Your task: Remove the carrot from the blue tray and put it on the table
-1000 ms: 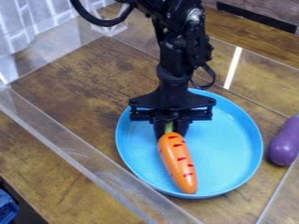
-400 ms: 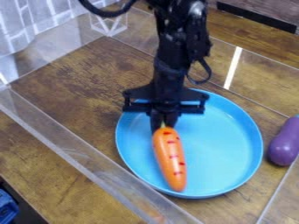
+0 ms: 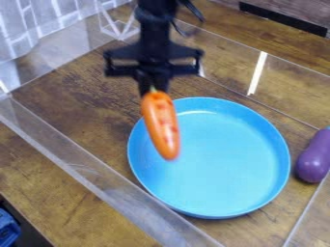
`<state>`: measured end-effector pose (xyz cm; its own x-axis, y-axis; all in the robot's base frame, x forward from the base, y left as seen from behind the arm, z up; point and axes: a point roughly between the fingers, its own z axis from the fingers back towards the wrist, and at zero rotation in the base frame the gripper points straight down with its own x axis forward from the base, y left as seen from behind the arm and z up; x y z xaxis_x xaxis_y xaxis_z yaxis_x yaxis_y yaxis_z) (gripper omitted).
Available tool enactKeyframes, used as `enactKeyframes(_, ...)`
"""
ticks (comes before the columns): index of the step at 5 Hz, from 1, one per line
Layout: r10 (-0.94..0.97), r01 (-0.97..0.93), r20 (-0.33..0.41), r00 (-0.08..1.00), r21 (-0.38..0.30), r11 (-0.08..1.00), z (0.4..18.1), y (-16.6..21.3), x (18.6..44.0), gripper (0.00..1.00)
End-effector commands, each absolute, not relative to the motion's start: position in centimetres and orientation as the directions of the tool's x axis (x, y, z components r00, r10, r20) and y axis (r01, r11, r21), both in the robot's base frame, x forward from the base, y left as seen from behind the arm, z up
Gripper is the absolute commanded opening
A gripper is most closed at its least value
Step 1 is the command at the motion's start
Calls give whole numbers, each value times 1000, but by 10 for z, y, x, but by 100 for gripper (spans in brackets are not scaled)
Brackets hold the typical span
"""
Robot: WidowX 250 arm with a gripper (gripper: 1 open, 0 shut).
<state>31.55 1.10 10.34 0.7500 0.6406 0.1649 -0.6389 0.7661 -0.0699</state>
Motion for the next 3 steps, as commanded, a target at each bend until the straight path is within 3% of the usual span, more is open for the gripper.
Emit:
enactKeyframes(1,640,-629,217,737,-127,767,134,41,302,0)
enactKeyframes(3,577,-565,255,776,-126,815,143,54,310,0)
